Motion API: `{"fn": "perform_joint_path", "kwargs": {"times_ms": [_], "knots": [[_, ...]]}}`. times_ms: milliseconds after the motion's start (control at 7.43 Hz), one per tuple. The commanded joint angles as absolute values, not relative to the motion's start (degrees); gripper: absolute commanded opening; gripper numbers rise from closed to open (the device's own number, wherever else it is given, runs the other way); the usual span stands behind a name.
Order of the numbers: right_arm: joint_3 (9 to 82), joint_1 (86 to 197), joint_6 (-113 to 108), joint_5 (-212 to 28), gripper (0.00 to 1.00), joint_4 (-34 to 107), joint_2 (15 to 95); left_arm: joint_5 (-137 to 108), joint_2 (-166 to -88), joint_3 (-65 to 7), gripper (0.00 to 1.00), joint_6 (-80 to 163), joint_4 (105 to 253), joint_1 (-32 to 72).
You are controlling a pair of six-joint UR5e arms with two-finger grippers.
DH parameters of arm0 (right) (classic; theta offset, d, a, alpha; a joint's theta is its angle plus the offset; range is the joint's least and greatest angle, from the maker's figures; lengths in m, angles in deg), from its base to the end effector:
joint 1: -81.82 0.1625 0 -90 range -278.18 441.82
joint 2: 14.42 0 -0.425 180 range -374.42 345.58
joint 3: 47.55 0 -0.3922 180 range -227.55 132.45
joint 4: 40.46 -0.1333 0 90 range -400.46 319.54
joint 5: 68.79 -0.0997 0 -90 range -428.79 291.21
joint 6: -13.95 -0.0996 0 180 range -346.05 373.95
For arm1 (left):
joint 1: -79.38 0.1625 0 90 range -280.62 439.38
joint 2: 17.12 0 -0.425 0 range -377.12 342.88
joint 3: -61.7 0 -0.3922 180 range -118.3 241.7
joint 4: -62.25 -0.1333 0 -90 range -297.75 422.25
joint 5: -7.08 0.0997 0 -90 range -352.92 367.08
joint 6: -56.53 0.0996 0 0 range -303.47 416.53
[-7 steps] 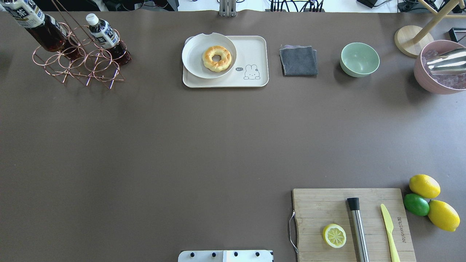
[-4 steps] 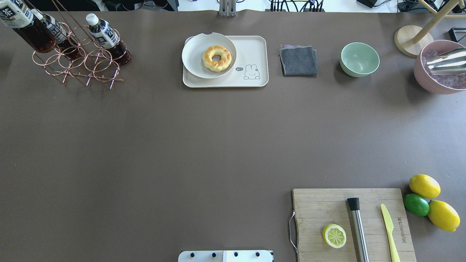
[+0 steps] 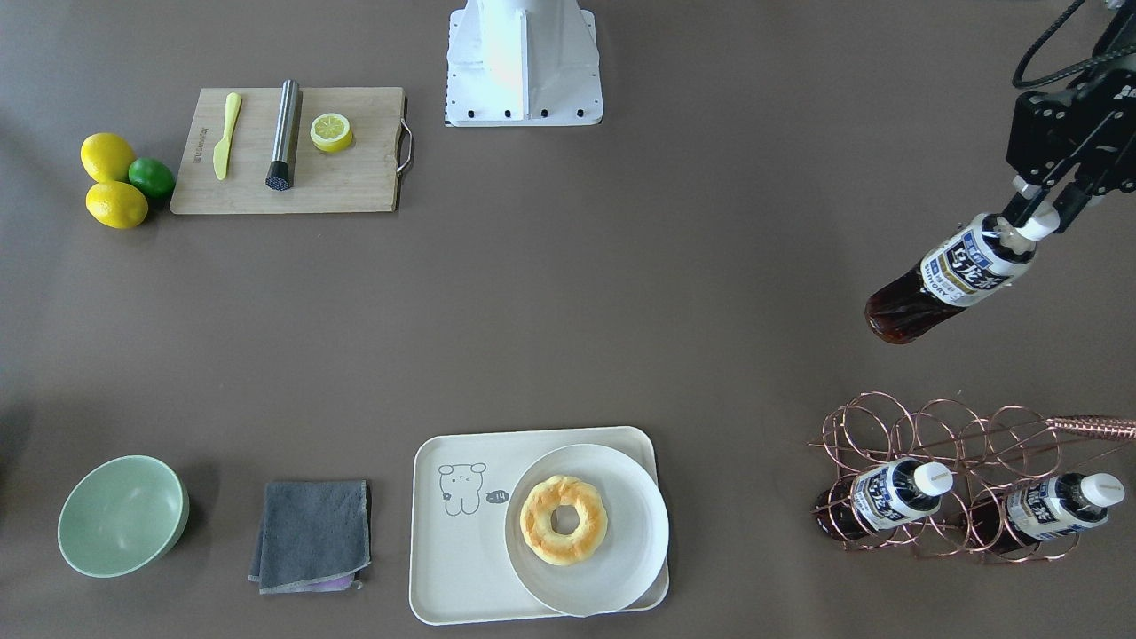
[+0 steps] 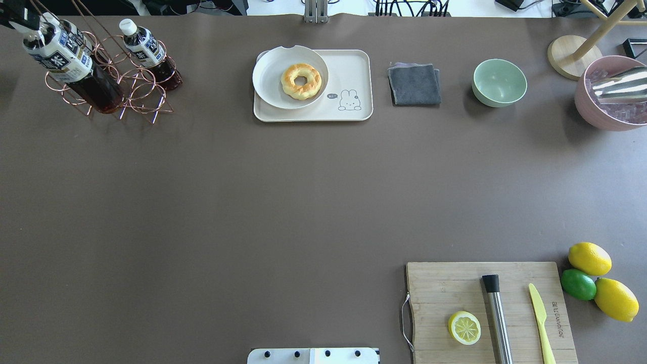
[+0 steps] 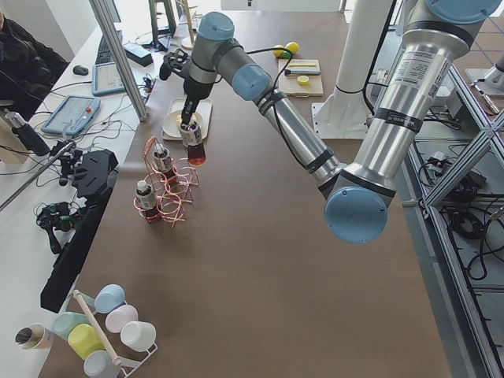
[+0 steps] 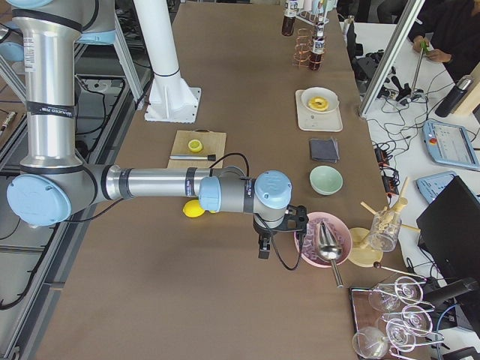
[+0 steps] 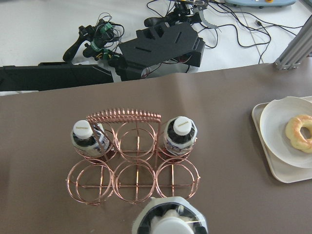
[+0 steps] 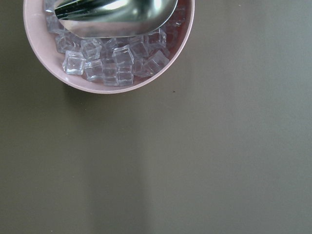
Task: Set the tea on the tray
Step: 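Carry the tea bottle with the left gripper and set it down near the tray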
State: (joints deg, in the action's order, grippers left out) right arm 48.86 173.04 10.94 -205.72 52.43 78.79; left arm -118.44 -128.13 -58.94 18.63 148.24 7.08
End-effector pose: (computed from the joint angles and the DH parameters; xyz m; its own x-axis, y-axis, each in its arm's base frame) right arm 0.0705 -0.4665 0.6324 0.6808 0.0631 0.7298 -0.0571 0.9978 -0.0330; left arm 0.0871 -0.5210 0.2326 0.6347 0.1237 -0.7628 0.2345 0.9097 0.3426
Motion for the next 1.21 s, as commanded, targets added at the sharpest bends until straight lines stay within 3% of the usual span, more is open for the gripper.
{"fn": "perform_joint_path", "kwargs": {"times_ms": [0, 269, 1077], "knots": [[48.4, 173.0, 11.0, -205.6, 1.00, 52.4, 78.6, -112.3, -133.8, -59.6, 0.00, 10.8, 143.9, 15.0], [48.3, 173.1, 11.0, -205.4, 1.00, 52.4, 78.6, -106.4, -143.4, -59.6, 0.00, 8.8, 132.1, 20.6], [48.3, 173.1, 11.0, -205.5, 1.00, 52.4, 79.0, -87.4, -156.8, -52.9, 0.00, -13.3, 131.7, 45.5]]}}
